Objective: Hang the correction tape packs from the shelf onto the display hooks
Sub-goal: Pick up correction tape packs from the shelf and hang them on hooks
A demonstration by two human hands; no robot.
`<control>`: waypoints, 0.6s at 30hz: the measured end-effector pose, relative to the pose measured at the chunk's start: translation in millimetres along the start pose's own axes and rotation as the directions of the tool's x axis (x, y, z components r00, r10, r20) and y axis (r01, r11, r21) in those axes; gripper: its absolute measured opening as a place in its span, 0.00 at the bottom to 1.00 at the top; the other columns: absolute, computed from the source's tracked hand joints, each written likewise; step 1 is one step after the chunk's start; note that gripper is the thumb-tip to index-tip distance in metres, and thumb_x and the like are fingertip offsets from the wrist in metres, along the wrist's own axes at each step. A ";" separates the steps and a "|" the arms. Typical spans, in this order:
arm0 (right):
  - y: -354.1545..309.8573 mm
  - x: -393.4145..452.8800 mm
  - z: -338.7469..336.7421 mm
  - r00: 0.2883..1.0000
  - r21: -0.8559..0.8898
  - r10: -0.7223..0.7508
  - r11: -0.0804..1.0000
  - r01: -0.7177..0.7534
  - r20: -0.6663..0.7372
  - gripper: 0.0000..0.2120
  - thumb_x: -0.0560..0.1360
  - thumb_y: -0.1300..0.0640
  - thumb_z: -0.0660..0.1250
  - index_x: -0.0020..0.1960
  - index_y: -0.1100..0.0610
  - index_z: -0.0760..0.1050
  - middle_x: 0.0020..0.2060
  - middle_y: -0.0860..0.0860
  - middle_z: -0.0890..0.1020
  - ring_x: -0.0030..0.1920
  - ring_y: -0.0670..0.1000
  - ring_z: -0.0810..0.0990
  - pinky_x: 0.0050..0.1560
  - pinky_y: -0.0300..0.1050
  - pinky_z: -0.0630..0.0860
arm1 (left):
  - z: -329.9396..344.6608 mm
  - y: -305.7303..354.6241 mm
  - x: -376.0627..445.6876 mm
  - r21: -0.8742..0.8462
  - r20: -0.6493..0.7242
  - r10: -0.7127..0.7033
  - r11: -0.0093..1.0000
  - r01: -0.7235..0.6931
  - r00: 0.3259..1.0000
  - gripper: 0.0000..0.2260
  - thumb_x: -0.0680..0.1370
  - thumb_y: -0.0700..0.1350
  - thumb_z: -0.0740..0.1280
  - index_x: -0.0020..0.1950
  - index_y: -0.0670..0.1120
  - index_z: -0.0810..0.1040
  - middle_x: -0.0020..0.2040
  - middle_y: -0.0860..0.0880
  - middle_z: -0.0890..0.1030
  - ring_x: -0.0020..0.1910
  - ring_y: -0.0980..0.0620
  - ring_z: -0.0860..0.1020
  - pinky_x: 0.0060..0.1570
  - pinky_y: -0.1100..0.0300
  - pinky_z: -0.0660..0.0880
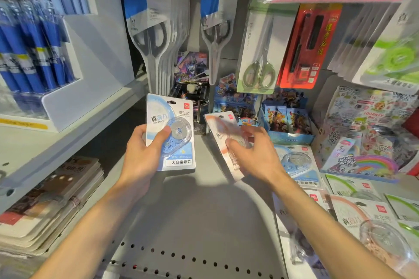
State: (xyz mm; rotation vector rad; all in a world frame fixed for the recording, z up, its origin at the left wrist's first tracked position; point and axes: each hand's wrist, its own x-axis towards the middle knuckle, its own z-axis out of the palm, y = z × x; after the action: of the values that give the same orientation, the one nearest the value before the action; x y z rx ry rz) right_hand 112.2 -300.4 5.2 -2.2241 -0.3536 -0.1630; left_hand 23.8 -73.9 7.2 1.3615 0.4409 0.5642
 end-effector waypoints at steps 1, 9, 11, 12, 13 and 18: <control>-2.9 -2.3 -5.4 1.000 0.056 -0.001 0.998 0.001 0.013 0.27 0.70 0.39 0.70 0.67 0.46 0.74 0.62 0.44 0.75 0.60 0.46 0.79 0.64 0.47 0.76 | 4.9 0.2 -3.4 -0.010 0.016 -0.005 1.000 0.005 1.000 0.09 0.79 0.47 0.73 0.54 0.53 0.75 0.44 0.56 0.87 0.37 0.58 0.87 0.26 0.63 0.79; -8.7 -30.1 -41.4 0.998 0.249 -0.062 0.967 0.058 0.006 0.34 0.62 0.31 0.75 0.62 0.40 0.65 0.58 0.36 0.75 0.56 0.36 0.78 0.54 0.40 0.77 | 57.9 12.5 -50.0 -0.089 0.305 -0.008 0.995 0.037 0.952 0.11 0.80 0.40 0.71 0.63 0.46 0.80 0.53 0.47 0.89 0.50 0.43 0.88 0.49 0.45 0.84; -6.3 -37.1 -55.6 0.997 0.285 -0.083 0.955 0.079 0.003 0.35 0.62 0.31 0.76 0.62 0.41 0.67 0.57 0.37 0.77 0.52 0.33 0.78 0.49 0.32 0.76 | 69.5 18.5 -61.4 -0.081 0.348 0.026 0.997 0.002 0.937 0.14 0.78 0.37 0.73 0.63 0.45 0.80 0.53 0.46 0.89 0.50 0.44 0.88 0.48 0.48 0.85; -5.3 -40.0 -63.9 0.995 0.306 -0.098 0.947 0.097 -0.012 0.33 0.62 0.31 0.76 0.61 0.41 0.68 0.56 0.38 0.78 0.51 0.33 0.79 0.48 0.30 0.75 | 75.0 21.2 -66.9 -0.071 0.356 0.048 0.997 -0.024 0.933 0.14 0.76 0.36 0.74 0.61 0.45 0.81 0.53 0.46 0.89 0.49 0.45 0.88 0.46 0.50 0.85; -4.3 -42.3 -73.4 0.993 0.322 -0.114 0.939 0.118 -0.033 0.31 0.64 0.33 0.76 0.61 0.42 0.70 0.55 0.39 0.80 0.51 0.33 0.79 0.47 0.30 0.75 | 80.5 24.2 -72.4 -0.065 0.358 0.066 0.997 -0.046 0.931 0.15 0.76 0.35 0.74 0.60 0.45 0.81 0.52 0.47 0.89 0.49 0.46 0.88 0.46 0.51 0.85; 6.6 -58.1 -135.6 0.985 0.405 -0.169 0.898 0.169 -0.036 0.24 0.72 0.41 0.76 0.64 0.41 0.73 0.53 0.37 0.83 0.53 0.41 0.83 0.52 0.41 0.81 | 112.4 40.5 -102.4 -0.096 0.355 0.142 0.989 -0.116 0.924 0.16 0.75 0.35 0.75 0.60 0.47 0.81 0.53 0.49 0.89 0.53 0.45 0.87 0.53 0.47 0.83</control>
State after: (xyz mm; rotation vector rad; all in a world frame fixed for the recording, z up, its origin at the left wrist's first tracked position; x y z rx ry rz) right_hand 59.6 -421.6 71.4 -1.7791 -0.5314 -0.1650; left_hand 5.5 -220.0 62.7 1.3940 0.0303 0.4193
